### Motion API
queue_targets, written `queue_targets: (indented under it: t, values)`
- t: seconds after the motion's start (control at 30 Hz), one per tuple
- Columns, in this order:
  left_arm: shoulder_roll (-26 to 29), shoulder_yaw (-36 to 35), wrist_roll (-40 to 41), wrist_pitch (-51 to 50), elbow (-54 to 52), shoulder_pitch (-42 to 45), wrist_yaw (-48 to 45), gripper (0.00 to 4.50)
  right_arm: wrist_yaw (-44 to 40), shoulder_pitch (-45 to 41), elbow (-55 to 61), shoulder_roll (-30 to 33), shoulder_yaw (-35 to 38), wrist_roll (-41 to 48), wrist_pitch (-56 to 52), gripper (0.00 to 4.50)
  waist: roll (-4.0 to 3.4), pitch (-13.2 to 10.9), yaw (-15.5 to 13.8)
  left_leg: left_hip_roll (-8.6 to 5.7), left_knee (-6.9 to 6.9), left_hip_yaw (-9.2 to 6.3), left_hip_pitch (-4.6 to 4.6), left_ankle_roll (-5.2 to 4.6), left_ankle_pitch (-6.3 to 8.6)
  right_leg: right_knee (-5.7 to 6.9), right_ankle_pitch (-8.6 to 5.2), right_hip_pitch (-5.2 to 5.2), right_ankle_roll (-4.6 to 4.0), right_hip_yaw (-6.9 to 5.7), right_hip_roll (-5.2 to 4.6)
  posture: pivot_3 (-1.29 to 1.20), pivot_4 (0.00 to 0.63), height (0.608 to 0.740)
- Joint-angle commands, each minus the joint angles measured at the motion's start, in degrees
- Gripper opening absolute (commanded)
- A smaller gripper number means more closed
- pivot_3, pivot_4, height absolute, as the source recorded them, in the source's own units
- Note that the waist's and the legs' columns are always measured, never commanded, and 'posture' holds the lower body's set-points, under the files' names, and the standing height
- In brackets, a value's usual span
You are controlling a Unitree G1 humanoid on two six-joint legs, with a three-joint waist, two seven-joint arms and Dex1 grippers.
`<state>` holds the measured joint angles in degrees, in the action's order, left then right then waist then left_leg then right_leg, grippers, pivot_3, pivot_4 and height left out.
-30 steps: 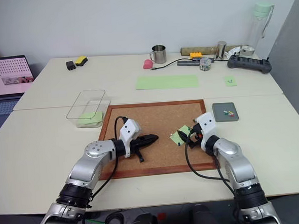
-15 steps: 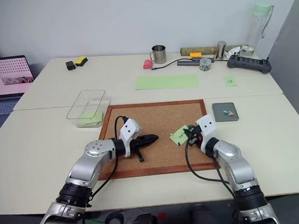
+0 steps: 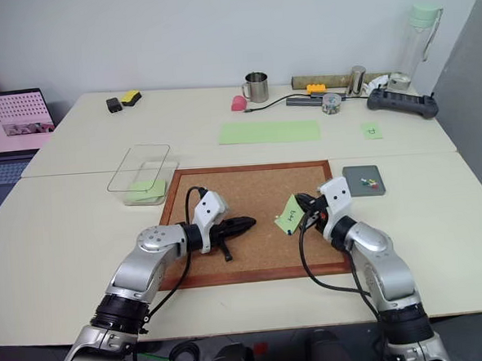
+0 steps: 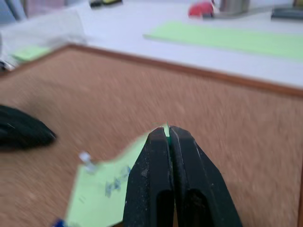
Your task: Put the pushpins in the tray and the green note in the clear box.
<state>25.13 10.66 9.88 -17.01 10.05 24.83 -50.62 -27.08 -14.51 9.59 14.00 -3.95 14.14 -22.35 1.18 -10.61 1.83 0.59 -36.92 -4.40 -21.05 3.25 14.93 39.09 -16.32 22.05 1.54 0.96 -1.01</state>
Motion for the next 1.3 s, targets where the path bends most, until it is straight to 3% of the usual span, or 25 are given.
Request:
queue_targets:
  t: [0.03,0.23,0.4,0.7,0.9,1.1,1.17,1.3]
  values:
    - [0.8,0.6,-1.7,-1.0,2.1,-0.9,0.3,0.00,2.4,1.1,6.1,0.0,5.1,3.1,-1.1,0.02,0.00,0.0,0.0,-0.02,0.00,0.03,0.00,0.00,0.00,-0.01,0.00,-0.01,0.00,0.03,-0.01,0.00,0.150,0.740]
    - [0.7,0.6,-1.6,-0.7,2.4,-0.7,0.2,0.00,6.6,-1.9,4.1,0.3,12.3,5.9,-2.6,0.02,0.00,0.0,0.0,-0.01,0.00,0.03,0.00,0.00,0.00,-0.03,0.00,0.00,0.01,0.03,-0.01,0.00,0.150,0.740]
    - [0.6,0.7,-1.7,-0.5,2.7,-0.4,0.1,0.00,11.2,-6.1,-4.2,4.3,16.8,2.8,-3.6,0.02,0.00,0.0,0.0,-0.01,0.00,0.03,0.02,0.00,0.00,-0.03,0.01,-0.02,-0.01,0.02,0.00,0.00,0.150,0.740]
    - [0.3,0.7,-1.7,-0.4,2.6,-0.3,0.4,0.00,8.6,-14.0,-22.7,9.1,19.1,3.1,-1.7,0.02,-0.02,0.0,0.0,-0.01,0.03,0.10,0.03,-0.02,0.00,-0.06,0.02,-0.03,-0.02,0.07,0.00,0.00,0.150,0.740]
    - [0.8,0.1,-1.5,-0.6,1.9,-1.1,0.7,0.00,6.7,-17.0,-28.5,9.2,19.0,3.2,0.2,1.11,-0.03,0.0,0.0,-0.02,0.03,0.11,0.02,-0.02,-0.01,-0.07,0.02,-0.03,-0.02,0.08,0.00,0.00,0.150,0.740]
    - [1.0,-0.2,-1.4,-1.0,1.0,-1.6,1.0,0.00,5.9,-17.6,-30.0,9.8,18.9,2.7,1.9,2.58,-0.04,0.0,0.0,0.00,0.06,0.12,0.02,-0.02,-0.01,-0.08,0.02,-0.02,-0.02,0.09,0.00,0.00,0.150,0.740]
    - [1.1,-0.2,-1.4,-1.0,0.8,-1.7,1.0,0.00,5.5,-17.2,-28.7,9.9,19.1,2.8,2.9,3.01,-0.04,0.0,0.1,0.00,0.08,0.14,0.01,-0.03,0.00,-0.08,0.02,0.00,-0.03,0.11,0.00,0.00,0.150,0.740]
    - [1.4,-0.5,-1.3,-1.2,0.3,-2.1,1.0,0.00,-0.7,-12.0,-15.1,9.5,16.4,6.6,1.1,3.81,-0.05,0.0,0.1,0.00,0.12,0.12,0.00,-0.03,0.00,-0.08,0.01,0.02,-0.02,0.10,0.00,0.00,0.150,0.740]
